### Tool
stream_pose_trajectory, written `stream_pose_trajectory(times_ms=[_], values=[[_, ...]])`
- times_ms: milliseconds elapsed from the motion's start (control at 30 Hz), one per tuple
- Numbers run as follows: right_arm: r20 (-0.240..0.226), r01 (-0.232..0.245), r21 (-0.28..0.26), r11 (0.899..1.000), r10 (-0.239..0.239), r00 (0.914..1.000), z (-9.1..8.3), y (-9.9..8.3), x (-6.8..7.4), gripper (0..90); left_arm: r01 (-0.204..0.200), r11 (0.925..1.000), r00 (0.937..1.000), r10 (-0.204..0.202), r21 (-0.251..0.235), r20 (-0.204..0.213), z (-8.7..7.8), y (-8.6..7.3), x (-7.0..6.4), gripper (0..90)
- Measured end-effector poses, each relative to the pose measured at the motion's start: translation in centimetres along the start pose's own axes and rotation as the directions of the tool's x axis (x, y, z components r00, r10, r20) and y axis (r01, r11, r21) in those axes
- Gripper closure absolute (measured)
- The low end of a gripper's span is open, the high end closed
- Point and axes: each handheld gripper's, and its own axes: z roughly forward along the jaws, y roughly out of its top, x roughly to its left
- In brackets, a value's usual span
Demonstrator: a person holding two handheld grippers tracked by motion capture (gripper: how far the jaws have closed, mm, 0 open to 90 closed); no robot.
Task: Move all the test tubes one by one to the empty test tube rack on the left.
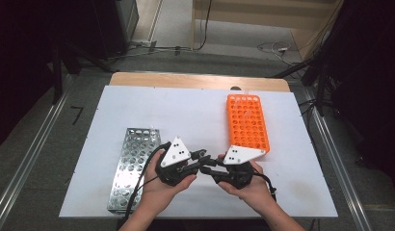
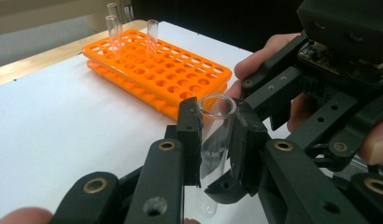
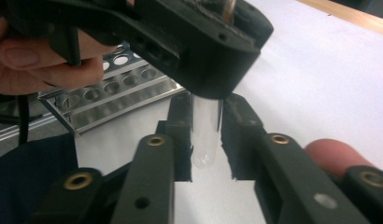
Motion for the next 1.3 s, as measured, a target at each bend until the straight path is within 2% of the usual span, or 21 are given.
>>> stream_pose_trajectory(times_ms=[33, 100, 267, 400, 533, 667, 700, 800, 933, 1300], values=[[0.000, 0.000, 0.000, 1.000, 0.000, 1.0000, 0.0, 0.0, 0.0, 63.4, -0.001, 1.0000, 1.0000, 0.001, -0.002, -0.002, -0.1, 0.0, 0.1, 76.2], [-0.016, -0.014, -0.010, 1.000, 0.014, 0.9998, -0.2, 0.0, -0.3, 57.9, 0.004, 1.0000, 1.0000, -0.004, -0.003, -0.007, -0.2, 0.1, 0.3, 76.2], [-0.012, -0.016, -0.017, 1.000, 0.015, 0.9998, -0.6, 0.0, -0.8, 35.0, 0.014, 0.9998, 0.9997, -0.015, -0.012, -0.020, -0.6, 0.3, 0.9, 76.2], [-0.022, -0.036, -0.013, 0.999, 0.036, 0.9991, -0.7, -0.1, -1.4, 15.9, 0.017, 0.9996, 0.9993, -0.018, -0.023, -0.033, -1.1, 0.5, 1.4, 76.3], [-0.001, -0.034, -0.026, 0.999, 0.034, 0.9994, -1.2, -0.2, -1.8, 7.6, 0.023, 0.9991, 0.9982, -0.025, -0.036, -0.055, -1.9, 0.7, 2.1, 76.3], [0.044, -0.053, -0.028, 0.998, 0.054, 0.9976, -1.6, -0.3, -2.1, 4.5, 0.033, 0.9981, 0.9956, -0.037, -0.052, -0.087, -2.9, 0.9, 3.0, 76.2], [0.049, -0.057, -0.023, 0.998, 0.058, 0.9971, -1.7, -0.4, -2.3, 2.0, 0.037, 0.9978, 0.9945, -0.042, -0.055, -0.096, -3.2, 0.9, 3.3, 76.3], [0.039, -0.059, -0.026, 0.998, 0.060, 0.9974, -2.0, -0.7, -2.6, 1.7, 0.047, 0.9967, 0.9909, -0.054, -0.066, -0.123, -3.9, 1.0, 4.0, 76.2], [0.060, -0.061, -0.031, 0.998, 0.063, 0.9962, -2.4, -1.0, -3.1, 1.8, 0.060, 0.9947, 0.9851, -0.073, -0.084, -0.156, -4.7, 1.0, 5.0, 76.3], [0.081, -0.066, -0.050, 0.997, 0.070, 0.9942, -3.5, -1.4, -4.0, 1.8, 0.081, 0.9895, 0.9619, -0.110, -0.120, -0.250, -6.4, 0.6, 7.3, 76.3]])
